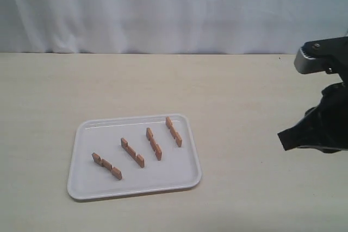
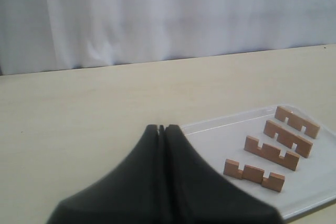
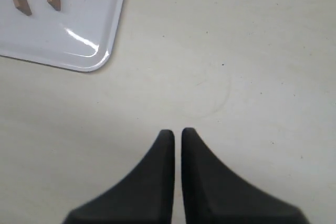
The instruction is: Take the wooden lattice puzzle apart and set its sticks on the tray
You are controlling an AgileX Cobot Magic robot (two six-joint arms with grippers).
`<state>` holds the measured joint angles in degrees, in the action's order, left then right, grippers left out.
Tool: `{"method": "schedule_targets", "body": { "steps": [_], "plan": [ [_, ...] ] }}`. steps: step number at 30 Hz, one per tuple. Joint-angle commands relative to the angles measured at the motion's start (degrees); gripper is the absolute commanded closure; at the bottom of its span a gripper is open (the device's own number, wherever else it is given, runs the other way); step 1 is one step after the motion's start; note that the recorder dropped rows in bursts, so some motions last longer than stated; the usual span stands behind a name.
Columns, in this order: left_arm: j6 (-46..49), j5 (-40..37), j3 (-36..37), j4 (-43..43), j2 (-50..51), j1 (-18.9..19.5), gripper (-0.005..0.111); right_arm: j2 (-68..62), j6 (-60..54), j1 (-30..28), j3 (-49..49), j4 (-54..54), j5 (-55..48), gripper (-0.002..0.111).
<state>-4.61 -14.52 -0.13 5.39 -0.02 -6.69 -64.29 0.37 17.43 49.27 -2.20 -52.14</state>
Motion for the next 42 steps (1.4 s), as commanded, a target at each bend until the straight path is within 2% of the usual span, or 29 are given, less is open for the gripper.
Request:
{"method": "schedule_targets", "body": {
  "steps": [1,8,18,23,32,40,42],
  "plan": [
    [-0.18,0.72,0.13,-0.04,0.02,0.05,0.107,4.88,1.91,-0.19,-3.68,-0.39,2.11,0.104],
    [-0.18,0.72,0.13,-0.04,0.02,0.05,0.107,8.64,0.65,0.05,-9.61,-3.84,5.64,0.104],
    [-0.18,0.72,0.13,-0.04,0.02,0.05,0.107,27.98,0.32,0.05,-19.86,-0.81,27.04,0.104],
    [-0.18,0.72,0.13,-0.04,0.02,0.05,0.107,31.0,0.32,0.05,-29.06,-0.25,39.15,0.104],
    [-0.18,0.72,0.13,-0.04,0.02,0.05,0.107,31.24,0.32,0.05,-34.14,-0.24,38.55,0.104],
    [-0.18,0.72,0.13,-0.04,0.02,0.05,0.107,43.56,0.32,-0.22,-40.76,-0.24,38.84,0.104],
    [-0.18,0.72,0.13,-0.04,0.02,0.05,0.107,47.44,0.32,-2.04,-44.39,-0.24,38.84,0.104]
  ]
}}
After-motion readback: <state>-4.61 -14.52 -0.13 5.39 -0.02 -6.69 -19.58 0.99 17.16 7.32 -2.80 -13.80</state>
